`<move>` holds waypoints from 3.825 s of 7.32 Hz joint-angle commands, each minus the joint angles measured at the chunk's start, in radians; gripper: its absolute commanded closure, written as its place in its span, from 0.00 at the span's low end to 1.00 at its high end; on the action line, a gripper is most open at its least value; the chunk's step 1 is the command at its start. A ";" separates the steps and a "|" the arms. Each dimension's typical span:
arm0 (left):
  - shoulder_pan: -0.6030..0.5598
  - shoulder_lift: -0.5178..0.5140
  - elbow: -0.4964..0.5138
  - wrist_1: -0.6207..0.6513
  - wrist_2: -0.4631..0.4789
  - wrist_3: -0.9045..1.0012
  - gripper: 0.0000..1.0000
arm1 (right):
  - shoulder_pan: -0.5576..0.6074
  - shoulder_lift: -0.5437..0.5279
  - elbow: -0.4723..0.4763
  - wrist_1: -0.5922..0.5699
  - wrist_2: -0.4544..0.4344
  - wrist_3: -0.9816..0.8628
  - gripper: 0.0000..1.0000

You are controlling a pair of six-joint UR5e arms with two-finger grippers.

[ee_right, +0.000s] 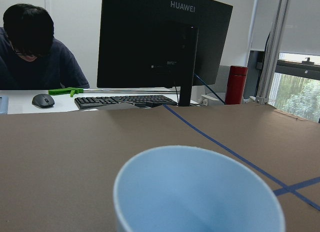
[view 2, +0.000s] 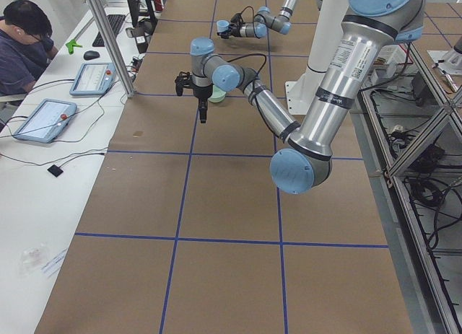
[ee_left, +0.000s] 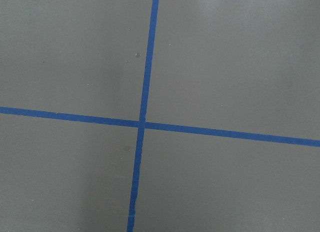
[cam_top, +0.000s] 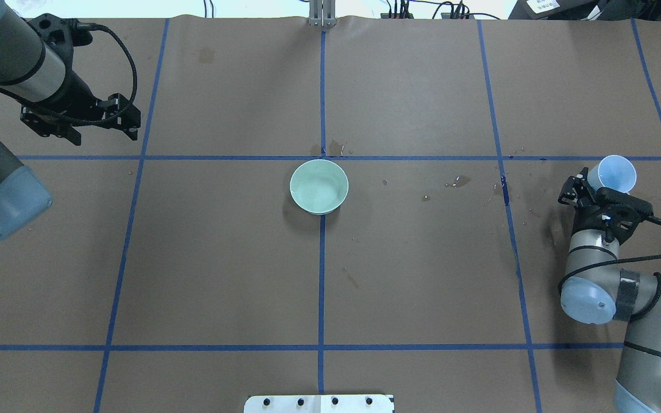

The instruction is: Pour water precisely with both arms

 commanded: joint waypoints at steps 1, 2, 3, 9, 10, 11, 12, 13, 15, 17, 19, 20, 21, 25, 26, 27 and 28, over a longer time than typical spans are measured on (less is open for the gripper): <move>0.000 0.001 -0.001 0.000 0.000 0.000 0.00 | -0.018 -0.050 0.005 0.003 -0.008 0.050 1.00; -0.001 0.001 -0.002 0.000 0.000 0.000 0.00 | -0.038 -0.084 0.011 0.003 -0.015 0.096 1.00; -0.001 0.001 -0.003 0.000 0.000 -0.002 0.00 | -0.064 -0.118 0.015 0.003 -0.029 0.137 1.00; -0.001 0.009 -0.017 0.000 0.015 -0.002 0.00 | -0.141 -0.189 0.027 0.003 -0.072 0.188 1.00; 0.000 0.010 -0.017 0.000 0.015 -0.002 0.00 | -0.150 -0.189 0.028 0.003 -0.072 0.202 1.00; -0.001 0.010 -0.017 0.000 0.015 -0.002 0.00 | -0.153 -0.190 0.037 0.003 -0.072 0.204 0.67; -0.001 0.010 -0.018 0.000 0.015 -0.002 0.00 | -0.155 -0.190 0.041 0.002 -0.074 0.204 0.41; -0.001 0.010 -0.018 0.000 0.015 -0.002 0.00 | -0.155 -0.192 0.041 0.002 -0.072 0.204 0.37; -0.001 0.012 -0.024 0.000 0.015 -0.002 0.00 | -0.156 -0.201 0.041 0.002 -0.072 0.204 0.26; -0.001 0.012 -0.032 0.002 0.015 -0.002 0.00 | -0.161 -0.206 0.039 0.000 -0.071 0.204 0.22; -0.001 0.012 -0.032 0.002 0.015 -0.002 0.00 | -0.162 -0.206 0.039 0.000 -0.061 0.205 0.20; -0.001 0.012 -0.031 0.002 0.015 -0.002 0.00 | -0.164 -0.206 0.039 0.000 -0.061 0.205 0.17; -0.001 0.012 -0.031 0.002 0.015 -0.002 0.00 | -0.165 -0.206 0.039 0.000 -0.060 0.205 0.13; -0.001 0.012 -0.031 0.002 0.015 -0.002 0.00 | -0.178 -0.227 0.050 0.002 -0.051 0.202 0.01; -0.001 0.012 -0.031 0.002 0.015 -0.002 0.00 | -0.188 -0.250 0.082 0.003 -0.044 0.201 0.01; -0.001 0.013 -0.031 0.002 0.015 -0.002 0.00 | -0.210 -0.305 0.128 0.003 -0.041 0.199 0.01; -0.001 0.013 -0.031 0.002 0.015 -0.002 0.00 | -0.216 -0.320 0.160 0.003 -0.035 0.196 0.01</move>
